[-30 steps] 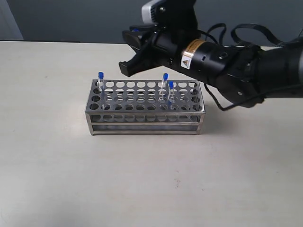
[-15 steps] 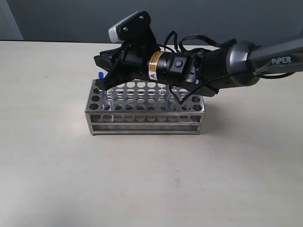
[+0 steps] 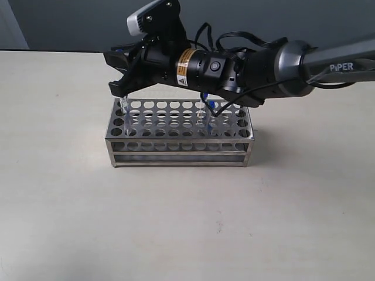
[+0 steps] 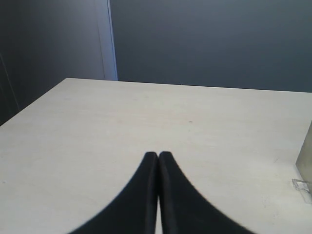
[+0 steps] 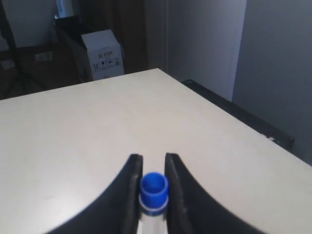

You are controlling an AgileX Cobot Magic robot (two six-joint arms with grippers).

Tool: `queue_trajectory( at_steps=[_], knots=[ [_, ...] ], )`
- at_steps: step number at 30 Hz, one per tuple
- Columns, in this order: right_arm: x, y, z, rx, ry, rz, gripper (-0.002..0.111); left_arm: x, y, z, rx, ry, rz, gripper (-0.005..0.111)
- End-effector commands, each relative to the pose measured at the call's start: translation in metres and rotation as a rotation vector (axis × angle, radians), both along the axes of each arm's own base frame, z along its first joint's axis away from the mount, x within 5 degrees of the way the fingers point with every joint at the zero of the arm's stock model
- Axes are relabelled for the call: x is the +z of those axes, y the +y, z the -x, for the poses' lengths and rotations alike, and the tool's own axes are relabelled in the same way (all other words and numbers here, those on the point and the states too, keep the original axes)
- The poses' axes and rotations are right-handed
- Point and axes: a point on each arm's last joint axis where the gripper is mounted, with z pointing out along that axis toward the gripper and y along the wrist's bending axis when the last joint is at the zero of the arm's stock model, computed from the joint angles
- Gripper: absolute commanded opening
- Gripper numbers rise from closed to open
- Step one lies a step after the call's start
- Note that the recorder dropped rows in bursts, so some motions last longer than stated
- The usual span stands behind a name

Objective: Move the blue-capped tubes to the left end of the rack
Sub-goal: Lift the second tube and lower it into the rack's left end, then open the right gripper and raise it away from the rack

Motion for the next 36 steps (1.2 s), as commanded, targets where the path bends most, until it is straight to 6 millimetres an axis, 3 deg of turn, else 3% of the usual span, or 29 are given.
queue_trajectory(
  at_steps=[1,7,16,17,19,20,22,23,26,28,30,32,36],
  knots=[
    [-0.019,0.002,-0.001,0.025,0.044,0.034,0.000,-0.001,-0.001,0.000,-0.008,0.002,0.006,0.000],
    [-0.039,0.016,0.006,0.068,0.073,0.052,0.000,-0.001,-0.001,0.000,-0.008,0.002,0.006,0.000],
    [-0.043,0.023,0.001,0.091,0.048,0.091,0.002,-0.001,-0.001,0.000,-0.009,0.002,0.005,0.000],
    [-0.043,0.024,0.002,0.103,0.037,0.100,0.005,-0.001,-0.001,0.000,-0.009,0.002,0.005,0.000],
    [-0.044,0.025,0.004,0.137,0.027,0.121,0.023,-0.001,-0.001,0.000,-0.009,0.001,0.007,0.000],
    [-0.045,0.025,0.005,0.145,0.036,0.125,0.041,-0.001,-0.001,0.000,-0.009,0.001,0.007,0.000],
    [-0.041,0.024,0.005,0.138,0.029,0.131,0.053,-0.001,-0.001,0.000,-0.009,0.001,0.007,0.000],
    [-0.037,0.023,0.004,0.133,0.024,0.126,0.052,-0.001,-0.001,0.000,-0.009,0.001,0.007,0.000],
    [-0.007,0.012,0.001,0.099,-0.029,0.110,0.036,-0.001,-0.001,0.000,-0.009,0.001,0.007,0.000],
    [0.028,-0.006,0.000,0.090,-0.121,0.123,0.025,-0.001,-0.001,0.000,-0.009,0.001,0.007,0.000],
    [0.050,-0.036,-0.002,0.022,-0.129,0.165,0.029,-0.001,-0.001,0.000,-0.009,0.001,0.007,0.000],
    [0.059,-0.070,-0.001,-0.107,-0.081,0.224,0.043,-0.001,-0.001,0.000,-0.009,0.001,0.007,0.000],
    [0.053,-0.111,0.010,-0.229,0.011,0.252,0.058,-0.001,-0.001,0.000,-0.009,0.001,0.007,0.000]
  ],
)
